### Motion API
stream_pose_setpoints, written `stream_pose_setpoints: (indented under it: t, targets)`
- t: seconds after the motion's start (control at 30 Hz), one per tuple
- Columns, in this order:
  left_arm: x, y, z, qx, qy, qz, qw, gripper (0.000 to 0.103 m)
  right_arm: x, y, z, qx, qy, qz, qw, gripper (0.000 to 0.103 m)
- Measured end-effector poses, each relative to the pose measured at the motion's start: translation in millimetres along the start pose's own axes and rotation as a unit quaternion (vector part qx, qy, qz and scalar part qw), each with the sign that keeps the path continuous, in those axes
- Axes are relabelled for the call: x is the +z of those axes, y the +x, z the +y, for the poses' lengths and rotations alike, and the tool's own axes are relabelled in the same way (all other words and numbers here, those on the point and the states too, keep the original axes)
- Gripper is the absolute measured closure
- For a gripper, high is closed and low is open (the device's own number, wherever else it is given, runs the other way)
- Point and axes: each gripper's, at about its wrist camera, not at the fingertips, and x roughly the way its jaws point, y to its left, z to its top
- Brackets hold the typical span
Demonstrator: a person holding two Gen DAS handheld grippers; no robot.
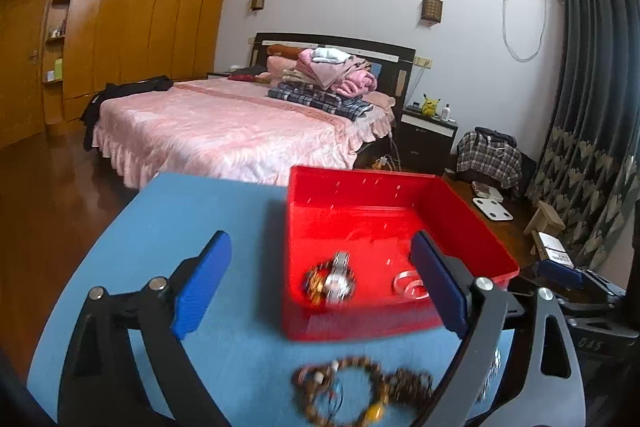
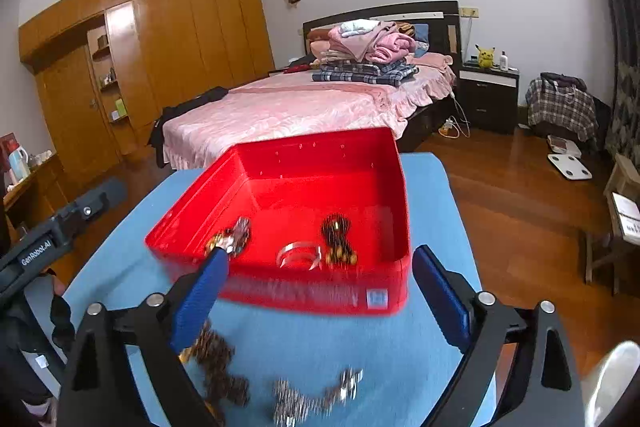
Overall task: Organize jewelry
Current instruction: 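Move both tools back over the remaining jewelry on the table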
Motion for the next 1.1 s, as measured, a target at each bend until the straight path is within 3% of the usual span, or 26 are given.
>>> stream_pose_setpoints:
  t: [0.63,0.87,1.1]
  targets:
    - [-75,-37,5,0.025,0.020,0.069,0.9971,0.014,-62,-37,9,-0.026,-0.008,0.036,0.999,0.007]
    - [-90,-33,4,0.034,0.029,0.092,0.9948,0.014,-75,-41,5,-0.032,-0.007,0.044,0.999,0.007]
    - [-85,-14,10,0.041,0.004,0.128,0.9909,0.014,-78,-41,5,-0.031,-0.014,0.044,0.998,0.007]
